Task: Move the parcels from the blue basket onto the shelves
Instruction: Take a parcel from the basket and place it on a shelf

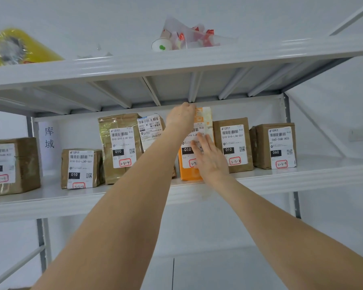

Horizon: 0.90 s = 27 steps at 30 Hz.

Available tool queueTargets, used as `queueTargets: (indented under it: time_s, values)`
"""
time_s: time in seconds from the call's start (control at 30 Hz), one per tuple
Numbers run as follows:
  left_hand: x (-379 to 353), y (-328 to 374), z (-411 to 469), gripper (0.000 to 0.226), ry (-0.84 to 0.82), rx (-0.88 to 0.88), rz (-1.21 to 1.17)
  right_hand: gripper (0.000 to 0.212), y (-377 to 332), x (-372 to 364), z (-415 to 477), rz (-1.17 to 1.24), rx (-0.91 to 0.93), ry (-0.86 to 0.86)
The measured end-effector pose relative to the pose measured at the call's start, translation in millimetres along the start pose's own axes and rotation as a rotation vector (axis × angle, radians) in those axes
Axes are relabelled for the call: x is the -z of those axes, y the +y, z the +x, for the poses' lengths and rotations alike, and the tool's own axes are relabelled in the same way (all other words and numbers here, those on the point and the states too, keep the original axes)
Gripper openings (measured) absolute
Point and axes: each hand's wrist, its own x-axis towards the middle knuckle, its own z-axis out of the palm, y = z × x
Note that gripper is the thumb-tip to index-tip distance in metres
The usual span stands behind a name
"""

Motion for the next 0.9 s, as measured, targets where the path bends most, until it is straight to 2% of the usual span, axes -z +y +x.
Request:
queueTargets:
  time_s: [0.6, 0.73, 0.9]
  values:
    - [-9, -7, 7, 0.058, -0.094, -0.039, 0.007, 0.079, 6, -2, 6, 0.022, -0.018, -0.032]
    - [2, -4, -11, 0.066, -0.053, -0.033, 0.035, 0.076, 6, 15, -7, 0.057, -0.044, -0.016]
    - [12, 9, -53, 0.067, -0.115, 0.009, 0.02, 0.075, 5, 33, -31, 0.058, -0.071, -0.006]
